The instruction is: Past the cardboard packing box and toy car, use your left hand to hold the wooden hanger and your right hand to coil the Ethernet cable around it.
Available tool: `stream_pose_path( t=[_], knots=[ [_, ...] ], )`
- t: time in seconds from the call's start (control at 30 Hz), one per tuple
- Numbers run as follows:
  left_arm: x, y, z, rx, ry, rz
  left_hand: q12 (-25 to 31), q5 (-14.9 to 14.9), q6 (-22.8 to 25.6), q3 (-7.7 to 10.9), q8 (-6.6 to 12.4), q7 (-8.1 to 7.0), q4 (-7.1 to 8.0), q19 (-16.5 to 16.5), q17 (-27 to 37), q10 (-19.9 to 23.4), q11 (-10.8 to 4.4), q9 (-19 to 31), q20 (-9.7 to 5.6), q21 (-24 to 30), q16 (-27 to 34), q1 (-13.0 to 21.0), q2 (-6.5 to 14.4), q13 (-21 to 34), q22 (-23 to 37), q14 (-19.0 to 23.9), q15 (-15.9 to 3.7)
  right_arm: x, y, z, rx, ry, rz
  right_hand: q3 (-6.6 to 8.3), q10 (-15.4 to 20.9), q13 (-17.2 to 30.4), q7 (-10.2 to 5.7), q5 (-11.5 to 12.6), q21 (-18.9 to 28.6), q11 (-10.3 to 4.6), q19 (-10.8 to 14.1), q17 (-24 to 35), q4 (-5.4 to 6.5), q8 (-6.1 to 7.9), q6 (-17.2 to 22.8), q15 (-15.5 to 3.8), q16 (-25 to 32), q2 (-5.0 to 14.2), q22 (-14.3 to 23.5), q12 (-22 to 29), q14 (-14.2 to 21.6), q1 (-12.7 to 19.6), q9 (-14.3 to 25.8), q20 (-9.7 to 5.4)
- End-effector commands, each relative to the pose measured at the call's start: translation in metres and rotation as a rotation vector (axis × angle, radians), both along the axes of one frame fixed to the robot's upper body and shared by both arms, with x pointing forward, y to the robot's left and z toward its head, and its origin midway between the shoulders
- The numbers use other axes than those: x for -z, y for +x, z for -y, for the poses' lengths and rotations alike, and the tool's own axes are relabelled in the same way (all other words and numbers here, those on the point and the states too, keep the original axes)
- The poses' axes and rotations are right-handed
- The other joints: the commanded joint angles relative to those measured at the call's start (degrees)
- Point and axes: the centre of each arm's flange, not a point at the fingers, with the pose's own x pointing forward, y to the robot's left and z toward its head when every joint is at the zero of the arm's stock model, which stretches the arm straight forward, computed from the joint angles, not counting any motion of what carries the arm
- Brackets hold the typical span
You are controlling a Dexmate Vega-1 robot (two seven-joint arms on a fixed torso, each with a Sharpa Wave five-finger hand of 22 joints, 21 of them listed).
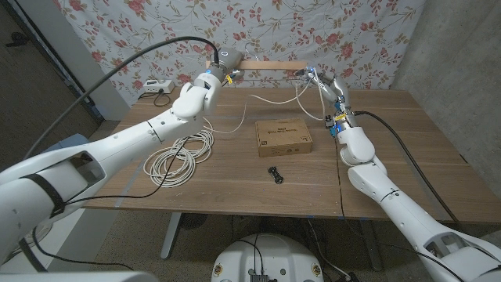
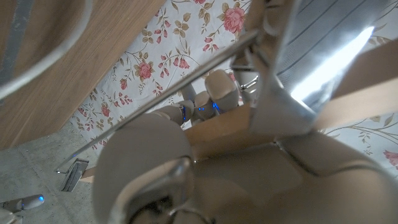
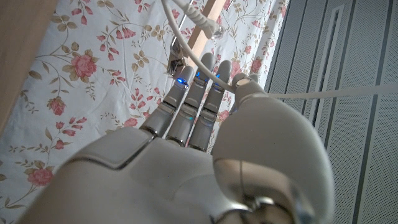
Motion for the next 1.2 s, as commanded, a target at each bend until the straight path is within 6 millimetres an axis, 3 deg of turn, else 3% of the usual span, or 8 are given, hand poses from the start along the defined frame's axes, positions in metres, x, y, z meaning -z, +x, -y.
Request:
stream_pose_path(
  t=[0.03,0.4,0.7,1.2],
  knots=[
    [-0.004,0.004,0.002,0.027,0.015,-0.048,0.4,0.0,0.3,0.46,0.30,0.13,-0.14,-0.3,0.1,0.1,-0.09,0.1,-2.67,0.1,0.2,-0.2,0.4,0.3,0.0,-0.3,-0.14,-0.021,-0.015,0.023,0.060,0.069,0.091,-1.06,0.6,0.2,4.86,-0.3,0.6,0.09,0.0,0.3,1.14,0.44,5.6,-7.06,0.3,0.62,0.3,0.3,0.5,0.2,0.2,-1.12],
    [-0.005,0.009,0.009,0.026,0.035,-0.088,0.4,-0.1,0.3,0.58,0.54,0.20,-0.18,-0.3,0.1,0.1,-0.01,-0.2,-2.60,0.2,0.4,-0.4,0.4,0.3,-0.1,-0.4,-0.14,-0.042,-0.024,0.023,0.048,0.078,0.161,-1.13,1.2,0.6,5.07,-0.7,1.3,0.42,0.4,0.9,1.14,0.40,6.1,-7.00,0.6,0.72,0.3,0.5,1.2,0.3,0.2,-0.82],
    [-0.006,0.016,0.018,0.028,0.046,-0.106,0.4,-0.1,0.3,0.66,0.70,0.20,-0.23,-0.3,0.1,0.1,0.14,-0.4,-2.54,0.2,0.6,-0.5,0.4,0.3,-0.2,-0.5,-0.14,-0.066,-0.027,0.011,0.003,0.035,0.196,-0.69,3.4,0.4,6.02,-1.4,3.0,2.08,2.5,2.2,0.40,0.71,8.3,-6.94,1.8,0.94,0.1,0.7,3.4,1.2,0.1,0.87],
    [-0.003,0.025,0.049,0.056,0.134,-0.167,0.4,-0.2,0.3,0.73,1.05,-0.01,-0.25,-0.6,0.1,-0.1,0.46,-0.6,-2.29,0.2,0.7,-0.7,0.3,0.3,-0.2,-0.9,-0.10,-0.105,-0.018,-0.009,-0.052,-0.059,0.204,-0.28,4.0,0.4,6.25,-2.2,3.8,2.56,2.7,2.5,0.18,0.38,8.6,-6.74,1.7,1.00,-0.1,0.5,3.9,1.4,0.0,1.02]
  ],
)
